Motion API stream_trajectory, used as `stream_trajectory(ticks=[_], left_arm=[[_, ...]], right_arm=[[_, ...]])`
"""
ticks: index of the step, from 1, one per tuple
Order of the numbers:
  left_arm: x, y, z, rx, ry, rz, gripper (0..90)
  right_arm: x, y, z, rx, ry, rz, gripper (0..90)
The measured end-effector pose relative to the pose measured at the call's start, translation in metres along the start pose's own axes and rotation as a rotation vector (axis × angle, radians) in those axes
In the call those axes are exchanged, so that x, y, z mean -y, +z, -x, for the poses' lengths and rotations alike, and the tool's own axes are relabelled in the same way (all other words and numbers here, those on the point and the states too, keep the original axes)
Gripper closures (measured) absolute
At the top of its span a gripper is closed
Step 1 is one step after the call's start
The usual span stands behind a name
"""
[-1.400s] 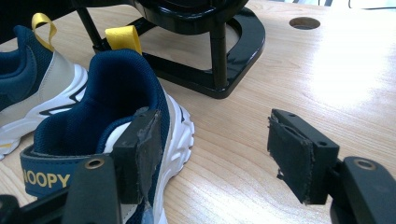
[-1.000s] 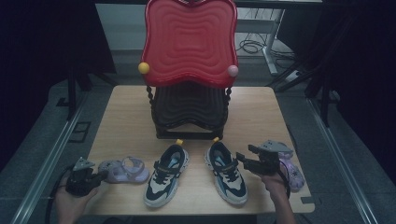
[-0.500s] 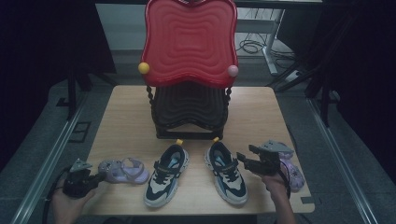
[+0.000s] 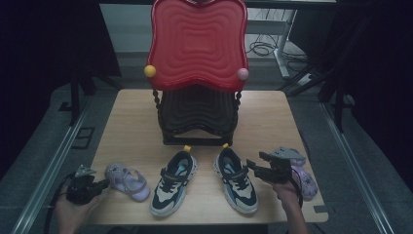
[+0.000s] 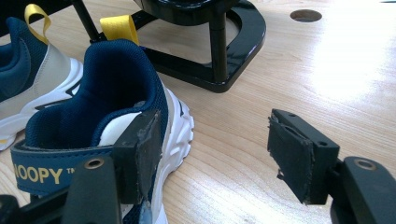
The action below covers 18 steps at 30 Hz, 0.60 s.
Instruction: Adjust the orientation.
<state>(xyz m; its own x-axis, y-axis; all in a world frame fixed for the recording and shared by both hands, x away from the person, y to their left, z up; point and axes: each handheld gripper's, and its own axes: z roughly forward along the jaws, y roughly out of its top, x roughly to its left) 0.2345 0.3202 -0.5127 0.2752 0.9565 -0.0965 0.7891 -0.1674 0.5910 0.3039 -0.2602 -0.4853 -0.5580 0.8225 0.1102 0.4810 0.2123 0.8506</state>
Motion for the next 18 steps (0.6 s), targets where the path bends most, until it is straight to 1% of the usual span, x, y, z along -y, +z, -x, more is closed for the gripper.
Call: stream_trajectory(ticks=[3,6,7,10,11,15,18], left_arm=[[-0.004,0.003,-0.002,0.013,-0.008,0.006,89.8],[-0.007,0.004,-0.004,0.024,-0.005,0.004,89.8],[-0.009,0.004,-0.006,0.037,-0.008,0.005,89.8],[-0.010,0.005,-0.009,0.042,-0.010,0.000,89.8],[-0.010,0.005,-0.010,0.050,-0.013,0.001,89.9],[-0.009,0.003,-0.012,0.059,-0.021,0.005,89.9],[-0.010,0.003,-0.014,0.056,-0.029,0.007,89.8]], right_arm=[[0.000,0.001,-0.001,-0.003,0.000,-0.003,34.9],[0.000,0.000,-0.002,-0.003,-0.003,-0.004,34.9],[0.000,0.000,-0.001,-0.002,-0.003,-0.004,34.9],[0.000,0.001,-0.001,-0.003,-0.002,-0.004,34.9],[0.001,0.001,-0.001,-0.003,-0.001,-0.005,34.9],[0.001,0.001,0.000,-0.002,0.001,-0.005,34.9],[0.001,0.000,-0.001,-0.002,0.001,-0.005,34.9]])
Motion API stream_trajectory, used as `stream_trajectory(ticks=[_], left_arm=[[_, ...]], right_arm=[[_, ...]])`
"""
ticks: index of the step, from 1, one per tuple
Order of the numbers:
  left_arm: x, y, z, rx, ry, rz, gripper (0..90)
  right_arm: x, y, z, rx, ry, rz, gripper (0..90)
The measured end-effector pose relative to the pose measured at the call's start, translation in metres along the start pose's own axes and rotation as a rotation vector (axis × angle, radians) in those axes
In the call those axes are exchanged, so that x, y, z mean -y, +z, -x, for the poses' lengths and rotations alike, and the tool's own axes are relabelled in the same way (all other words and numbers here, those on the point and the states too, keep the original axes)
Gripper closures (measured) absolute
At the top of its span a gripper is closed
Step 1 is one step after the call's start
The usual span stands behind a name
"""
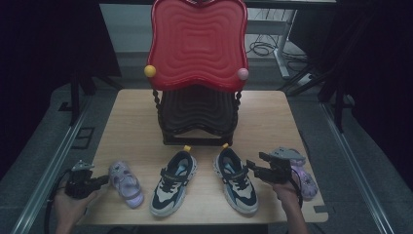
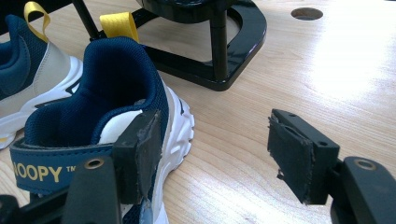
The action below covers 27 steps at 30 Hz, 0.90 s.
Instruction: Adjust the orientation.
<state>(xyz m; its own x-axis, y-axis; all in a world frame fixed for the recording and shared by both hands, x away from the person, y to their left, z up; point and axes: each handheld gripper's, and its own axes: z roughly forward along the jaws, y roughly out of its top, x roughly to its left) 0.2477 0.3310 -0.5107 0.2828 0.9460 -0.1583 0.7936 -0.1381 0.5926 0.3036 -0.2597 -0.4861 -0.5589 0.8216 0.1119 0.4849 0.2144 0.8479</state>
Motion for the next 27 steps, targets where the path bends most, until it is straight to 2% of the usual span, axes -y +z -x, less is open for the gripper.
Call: stream_trajectory(ticks=[5,12,27], left_arm=[[-0.007,0.004,-0.005,0.022,-0.007,-0.004,89.9],[-0.016,0.009,-0.007,0.031,0.007,-0.010,89.9],[-0.039,0.026,-0.014,0.094,0.041,-0.023,89.9]], right_arm=[[0.000,0.000,0.000,0.000,0.000,0.000,34.9],[0.000,0.000,0.000,0.001,-0.001,-0.001,34.8],[0.001,-0.002,0.003,0.006,0.004,0.007,34.8]])
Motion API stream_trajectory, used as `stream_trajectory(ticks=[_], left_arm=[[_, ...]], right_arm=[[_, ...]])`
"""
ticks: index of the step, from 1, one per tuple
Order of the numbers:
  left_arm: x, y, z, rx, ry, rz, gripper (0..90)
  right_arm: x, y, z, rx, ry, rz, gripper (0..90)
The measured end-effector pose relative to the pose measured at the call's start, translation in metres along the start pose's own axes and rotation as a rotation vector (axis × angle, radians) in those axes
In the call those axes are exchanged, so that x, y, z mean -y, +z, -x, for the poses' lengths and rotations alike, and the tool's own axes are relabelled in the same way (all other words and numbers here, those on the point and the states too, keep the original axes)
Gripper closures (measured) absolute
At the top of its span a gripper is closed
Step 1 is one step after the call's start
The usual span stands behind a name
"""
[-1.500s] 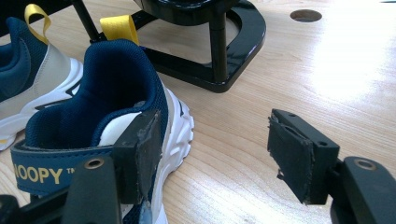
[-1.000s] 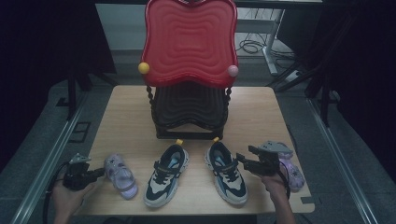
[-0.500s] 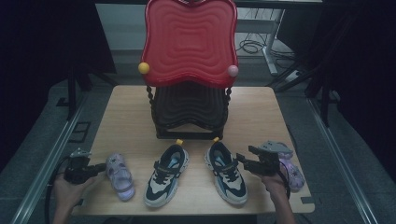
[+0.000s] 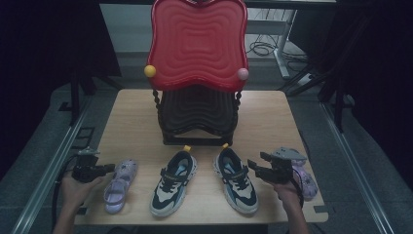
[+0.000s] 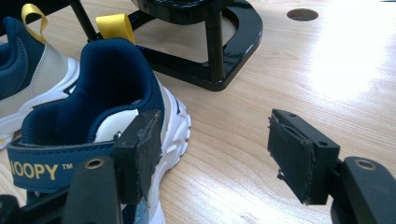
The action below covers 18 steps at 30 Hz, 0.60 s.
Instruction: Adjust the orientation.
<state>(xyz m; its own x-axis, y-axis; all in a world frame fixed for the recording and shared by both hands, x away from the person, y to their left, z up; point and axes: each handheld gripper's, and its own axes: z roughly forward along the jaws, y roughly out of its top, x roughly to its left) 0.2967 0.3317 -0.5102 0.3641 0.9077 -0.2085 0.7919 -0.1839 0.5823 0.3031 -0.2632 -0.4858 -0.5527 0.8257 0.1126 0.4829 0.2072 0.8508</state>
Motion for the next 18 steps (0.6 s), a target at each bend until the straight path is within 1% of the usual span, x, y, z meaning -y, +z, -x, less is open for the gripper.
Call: stream_trajectory(ticks=[3,4,9,14,16,17,18], left_arm=[[-0.003,0.002,0.001,0.005,0.002,0.000,89.9],[-0.005,0.004,0.002,0.006,0.010,-0.004,89.9],[-0.006,0.004,0.001,0.007,0.008,-0.004,89.9],[-0.006,0.000,0.001,-0.004,-0.001,0.016,89.8],[-0.009,-0.008,0.007,-0.001,0.007,0.054,89.8],[-0.009,-0.008,0.007,-0.001,0.007,0.054,89.7],[-0.011,-0.016,0.013,0.009,0.014,0.090,89.5]], right_arm=[[0.000,0.000,0.000,0.002,0.002,-0.001,34.8],[0.000,0.000,0.001,0.003,0.001,-0.001,34.8],[0.000,-0.001,0.001,0.003,0.000,0.000,34.8],[0.000,-0.001,0.001,0.002,0.000,-0.001,34.8],[0.000,-0.001,0.002,0.002,0.006,0.000,35.0],[0.000,-0.001,0.002,0.002,0.006,0.000,35.0],[0.000,-0.002,0.002,-0.002,0.011,0.002,35.0]])
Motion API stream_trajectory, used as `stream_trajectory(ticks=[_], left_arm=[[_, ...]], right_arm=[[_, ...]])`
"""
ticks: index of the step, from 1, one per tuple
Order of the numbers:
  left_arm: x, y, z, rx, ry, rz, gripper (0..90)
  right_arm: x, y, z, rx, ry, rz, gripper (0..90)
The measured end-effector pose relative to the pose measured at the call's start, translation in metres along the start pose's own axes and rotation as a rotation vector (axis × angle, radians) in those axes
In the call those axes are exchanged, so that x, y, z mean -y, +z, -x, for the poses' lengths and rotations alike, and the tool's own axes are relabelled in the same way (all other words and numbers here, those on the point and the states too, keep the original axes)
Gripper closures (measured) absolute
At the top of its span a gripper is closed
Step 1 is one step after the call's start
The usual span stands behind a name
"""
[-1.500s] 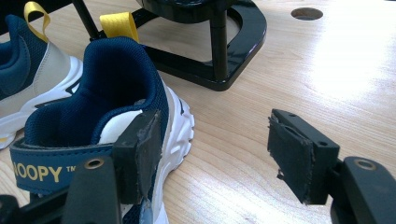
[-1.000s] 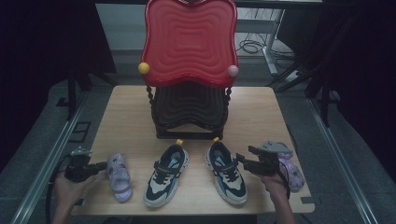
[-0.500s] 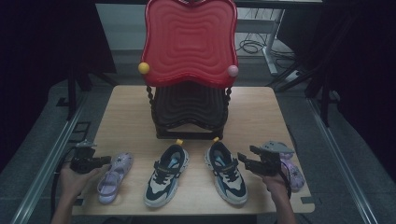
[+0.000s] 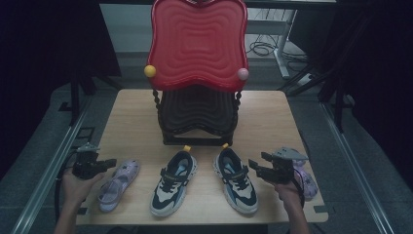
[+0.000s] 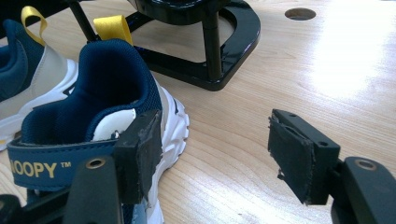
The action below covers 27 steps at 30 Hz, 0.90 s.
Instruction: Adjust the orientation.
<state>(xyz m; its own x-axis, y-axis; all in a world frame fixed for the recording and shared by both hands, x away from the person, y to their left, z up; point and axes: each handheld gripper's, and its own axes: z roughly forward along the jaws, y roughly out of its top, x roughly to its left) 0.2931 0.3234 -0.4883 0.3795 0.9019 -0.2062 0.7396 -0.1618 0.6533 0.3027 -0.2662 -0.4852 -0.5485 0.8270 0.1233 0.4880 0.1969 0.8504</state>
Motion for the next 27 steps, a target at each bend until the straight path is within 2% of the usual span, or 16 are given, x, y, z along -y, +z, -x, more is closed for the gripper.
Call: stream_trajectory(ticks=[1,2,3,4,7,8,9,10,11,14,15,17,21,23,24,27], left_arm=[[0.000,0.000,0.000,0.000,0.000,0.000,89.0],[-0.002,-0.005,0.007,0.012,-0.002,0.035,88.4],[-0.002,-0.005,0.007,0.012,-0.002,0.035,88.3],[-0.003,-0.008,0.014,0.024,0.000,0.060,87.9],[-0.005,-0.009,0.023,0.033,0.000,0.077,85.0],[-0.007,-0.009,0.027,0.029,0.003,0.083,80.6],[-0.010,-0.010,0.035,0.018,0.006,0.094,68.6],[-0.010,-0.010,0.035,0.018,0.006,0.094,62.1],[-0.012,-0.012,0.039,0.017,0.010,0.100,62.1],[-0.021,-0.018,0.055,0.010,0.036,0.117,46.8],[-0.021,-0.018,0.055,0.010,0.036,0.117,44.4],[-0.027,-0.020,0.066,0.011,0.058,0.118,41.0],[-0.030,-0.019,0.074,0.029,0.056,0.133,38.6],[-0.031,-0.017,0.075,0.033,0.052,0.135,38.6],[-0.034,-0.013,0.076,0.031,0.071,0.113,38.6],[-0.034,-0.010,0.075,0.032,0.082,0.104,38.7]], right_arm=[[0.000,0.000,0.000,0.000,0.000,0.000,35.0],[0.000,-0.001,0.000,-0.005,0.007,0.002,35.0],[0.000,-0.001,0.000,-0.007,0.009,0.002,35.0],[0.000,0.000,0.000,-0.010,0.011,0.003,35.0],[0.000,0.000,0.001,-0.013,0.015,0.000,34.9],[0.000,0.000,0.001,-0.015,0.016,-0.002,34.9],[0.000,0.001,0.001,-0.017,0.016,-0.005,34.9],[0.000,0.001,0.001,-0.017,0.016,-0.005,34.9],[0.000,0.001,0.001,-0.018,0.015,-0.005,34.9],[0.000,0.001,0.001,-0.020,0.006,-0.011,34.9],[0.000,0.001,0.001,-0.020,0.006,-0.011,34.9],[0.000,0.002,0.002,-0.023,0.000,-0.015,35.0],[0.000,0.002,0.002,-0.027,-0.008,-0.022,35.0],[0.000,0.002,0.003,-0.031,-0.008,-0.018,34.9],[-0.001,0.001,0.003,-0.040,-0.009,-0.017,34.9],[-0.001,0.001,0.005,-0.036,-0.015,-0.023,34.9]])
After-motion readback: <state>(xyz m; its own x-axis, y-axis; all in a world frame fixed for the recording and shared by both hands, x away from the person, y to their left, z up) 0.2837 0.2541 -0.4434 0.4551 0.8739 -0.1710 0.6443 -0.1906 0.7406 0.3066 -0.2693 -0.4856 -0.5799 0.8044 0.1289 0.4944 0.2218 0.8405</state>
